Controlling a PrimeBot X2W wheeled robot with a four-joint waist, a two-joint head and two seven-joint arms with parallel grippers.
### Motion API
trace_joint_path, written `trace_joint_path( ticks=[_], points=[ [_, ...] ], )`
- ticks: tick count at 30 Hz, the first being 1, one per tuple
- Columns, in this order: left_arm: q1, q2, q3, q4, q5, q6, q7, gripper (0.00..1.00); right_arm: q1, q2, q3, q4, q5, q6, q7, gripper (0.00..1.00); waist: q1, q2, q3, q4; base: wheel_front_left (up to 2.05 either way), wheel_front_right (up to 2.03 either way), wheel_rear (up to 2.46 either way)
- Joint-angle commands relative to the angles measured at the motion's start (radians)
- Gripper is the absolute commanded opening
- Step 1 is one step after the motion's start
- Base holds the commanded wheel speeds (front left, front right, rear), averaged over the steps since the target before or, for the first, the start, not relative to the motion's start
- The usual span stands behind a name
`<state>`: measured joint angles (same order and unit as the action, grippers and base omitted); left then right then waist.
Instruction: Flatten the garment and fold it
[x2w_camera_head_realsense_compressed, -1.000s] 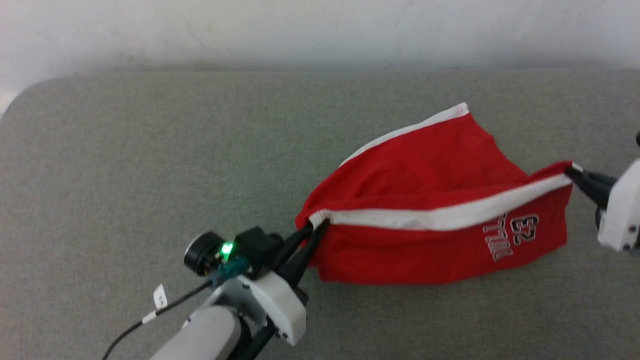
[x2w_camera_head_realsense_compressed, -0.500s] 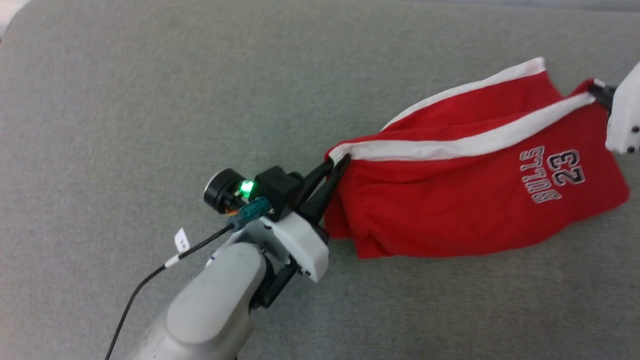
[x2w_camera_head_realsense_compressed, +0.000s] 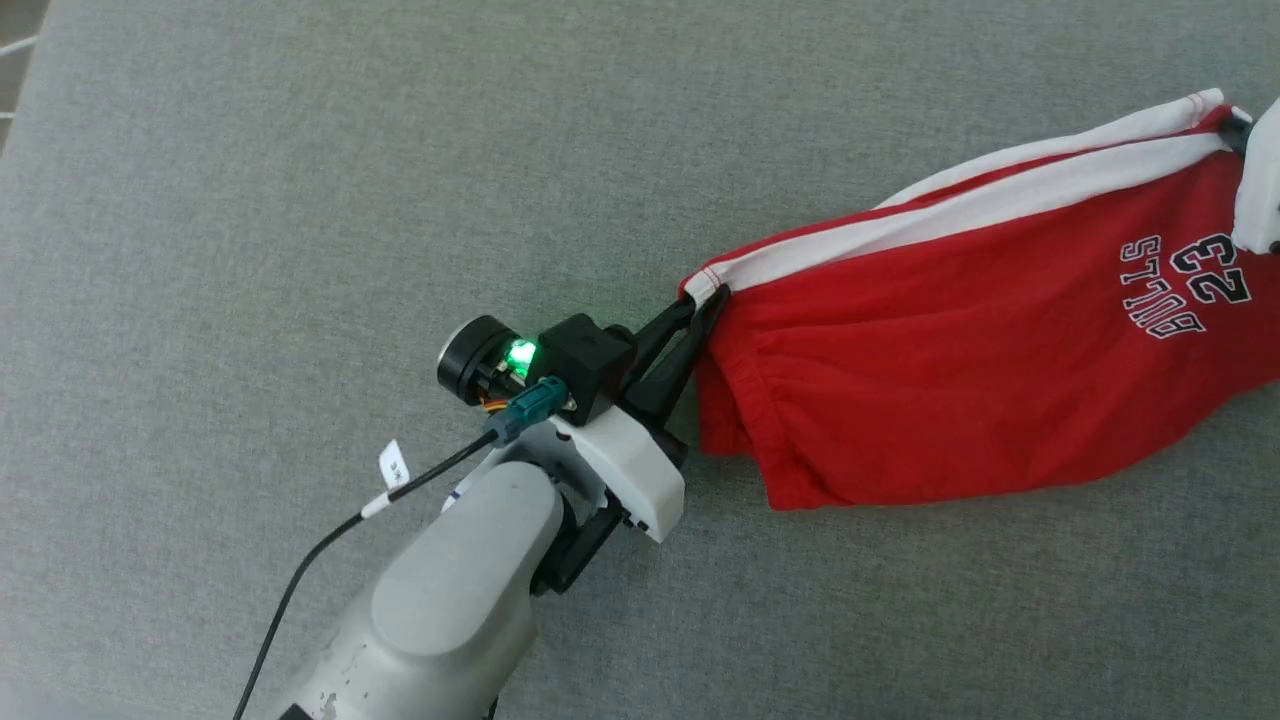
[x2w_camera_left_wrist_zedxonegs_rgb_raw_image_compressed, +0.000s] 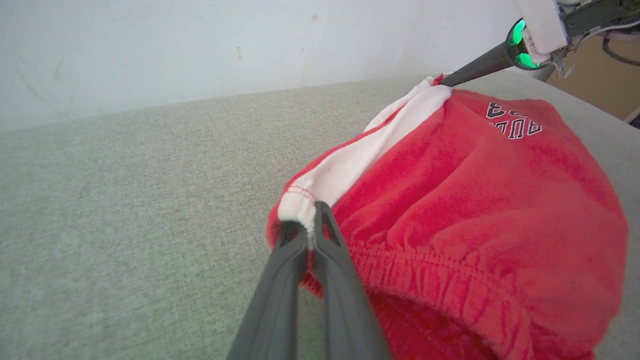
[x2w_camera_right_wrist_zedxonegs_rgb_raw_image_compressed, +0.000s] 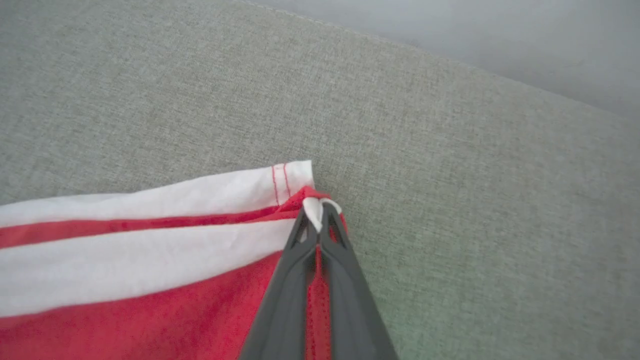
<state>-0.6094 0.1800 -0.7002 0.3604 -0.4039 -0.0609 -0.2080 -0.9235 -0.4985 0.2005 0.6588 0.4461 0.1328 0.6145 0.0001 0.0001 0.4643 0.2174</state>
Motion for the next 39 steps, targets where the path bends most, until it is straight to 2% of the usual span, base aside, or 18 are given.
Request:
trace_joint_path(
  ticks=[1, 3, 4, 5, 6, 7, 12, 19, 27, 33, 39],
  points=[
    [-0.019, -0.006, -0.003, 0.009, 0.008, 0.001, -0.007, 0.00, -0.017, 0.000, 0.004, 0.015, -0.007, -0.002, -0.012, 0.02, -0.0001, -0.0001, 0.003, 0.003, 0.00, 0.00, 0.00],
    [-0.023, -0.011, -0.005, 0.021, 0.008, 0.002, -0.010, 0.00, -0.025, 0.001, 0.007, 0.036, -0.014, -0.002, -0.045, 1.00, -0.0001, -0.0001, 0.000, 0.001, 0.00, 0.00, 0.00],
    [-0.024, -0.013, -0.005, 0.028, 0.007, 0.002, -0.011, 0.00, -0.027, 0.004, 0.012, 0.045, -0.015, -0.002, -0.062, 1.00, -0.0001, -0.0001, -0.004, -0.001, 0.00, 0.00, 0.00],
    [-0.024, -0.014, -0.005, 0.037, 0.005, 0.002, -0.013, 0.09, -0.029, 0.008, 0.017, 0.054, -0.013, -0.002, -0.079, 1.00, -0.0001, -0.0001, -0.010, -0.004, 0.00, 0.00, 0.00],
    [-0.022, -0.014, -0.004, 0.046, 0.003, 0.004, -0.014, 0.91, -0.029, 0.010, 0.024, 0.061, -0.011, -0.002, -0.096, 1.00, -0.0001, -0.0001, -0.018, -0.007, 0.00, 0.00, 0.00],
    [-0.019, -0.015, -0.003, 0.057, 0.000, 0.007, -0.014, 1.00, -0.028, 0.011, 0.030, 0.068, -0.009, -0.002, -0.113, 1.00, -0.0001, -0.0001, -0.028, -0.011, 0.00, 0.00, 0.00],
    [0.008, -0.014, 0.019, 0.080, -0.021, 0.025, -0.027, 1.00, -0.001, 0.004, 0.087, 0.075, 0.012, -0.002, -0.221, 1.00, -0.0001, -0.0001, -0.109, -0.036, 0.00, 0.00, 0.00],
    [0.096, 0.015, 0.085, 0.053, -0.083, 0.057, -0.041, 1.00, 0.092, -0.017, 0.194, 0.019, 0.048, -0.002, -0.445, 1.00, -0.0001, -0.0001, -0.264, -0.089, 0.00, 0.00, 0.00],
    [0.236, 0.051, 0.182, -0.038, -0.144, 0.146, -0.048, 1.00, 0.238, -0.038, 0.246, -0.064, 0.009, -0.002, -0.710, 1.00, -0.0001, -0.0001, -0.404, -0.150, 0.00, 0.00, 0.00],
    [0.369, 0.054, 0.254, -0.115, -0.163, 0.214, -0.053, 1.00, 0.382, -0.003, 0.163, -0.113, -0.060, -0.002, -0.816, 1.00, -0.0001, -0.0001, -0.461, -0.191, 0.00, 0.00, 0.00],
    [0.500, 0.036, 0.300, -0.181, -0.131, 0.248, -0.053, 1.00, 0.581, 0.089, -0.018, -0.217, -0.152, -0.002, -0.851, 1.00, -0.0001, -0.0001, -0.482, -0.217, 0.00, 0.00, 0.00]
  ],
)
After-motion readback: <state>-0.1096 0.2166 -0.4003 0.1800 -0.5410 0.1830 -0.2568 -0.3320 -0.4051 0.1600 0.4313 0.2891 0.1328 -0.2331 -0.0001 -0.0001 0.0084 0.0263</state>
